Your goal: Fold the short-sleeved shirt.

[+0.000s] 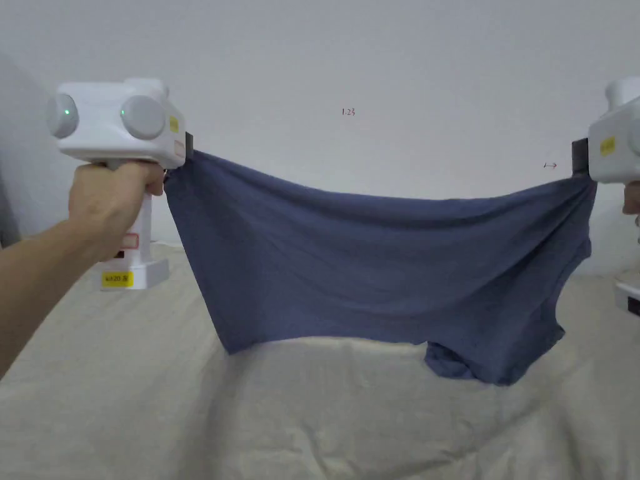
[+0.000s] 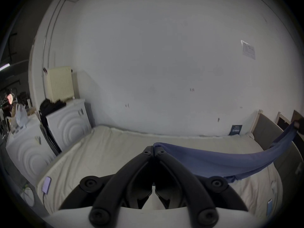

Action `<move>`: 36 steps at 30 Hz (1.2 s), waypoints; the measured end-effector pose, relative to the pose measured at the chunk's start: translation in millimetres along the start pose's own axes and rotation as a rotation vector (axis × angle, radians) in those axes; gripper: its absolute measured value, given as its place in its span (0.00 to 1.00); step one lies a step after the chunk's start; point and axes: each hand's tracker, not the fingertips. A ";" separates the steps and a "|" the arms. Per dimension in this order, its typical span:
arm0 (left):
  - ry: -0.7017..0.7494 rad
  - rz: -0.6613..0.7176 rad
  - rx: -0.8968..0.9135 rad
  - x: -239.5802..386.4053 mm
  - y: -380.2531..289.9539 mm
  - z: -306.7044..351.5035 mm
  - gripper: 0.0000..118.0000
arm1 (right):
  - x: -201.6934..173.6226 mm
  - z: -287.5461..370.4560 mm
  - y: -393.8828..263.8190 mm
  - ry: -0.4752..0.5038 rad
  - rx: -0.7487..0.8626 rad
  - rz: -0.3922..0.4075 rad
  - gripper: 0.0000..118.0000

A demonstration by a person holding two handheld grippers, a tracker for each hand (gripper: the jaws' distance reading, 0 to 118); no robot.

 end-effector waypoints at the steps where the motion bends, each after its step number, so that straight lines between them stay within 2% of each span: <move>1: 0.004 -0.008 -0.023 -1.3 -19.1 -0.3 0.00 | -3.5 6.5 -22.3 0.015 -0.018 -0.031 0.03; 4: 0.000 -0.032 -0.050 -7.2 -75.6 11.2 0.00 | -6.1 14.8 -82.4 0.043 -0.102 -0.093 0.03; 7: 0.016 -0.034 -0.096 -14.0 -126.2 24.5 0.00 | -8.9 28.9 -134.6 0.053 -0.161 -0.027 0.03; 13: -0.003 -0.058 -0.195 -22.6 -204.8 58.5 0.00 | -11.1 74.7 -210.1 0.097 -0.227 -0.106 0.03; 17: -0.032 -0.048 -0.260 -28.7 -256.3 87.0 0.00 | -12.5 107.0 -262.9 0.121 -0.298 -0.118 0.03; 19: -0.040 0.009 -0.305 -35.0 -285.7 107.8 0.00 | -14.9 123.7 -293.0 0.154 -0.371 -0.120 0.03; 22: -0.039 0.002 -0.366 -51.0 -324.5 117.6 0.00 | -11.7 133.7 -334.1 0.145 -0.390 -0.130 0.03; 27: -0.057 0.046 -0.424 -77.5 -369.1 154.2 0.00 | 1.6 165.1 -376.2 0.147 -0.473 -0.115 0.03; 36: -0.102 -0.024 -0.495 -105.0 -409.9 215.7 0.00 | 34.2 225.9 -426.4 0.150 -0.529 -0.141 0.03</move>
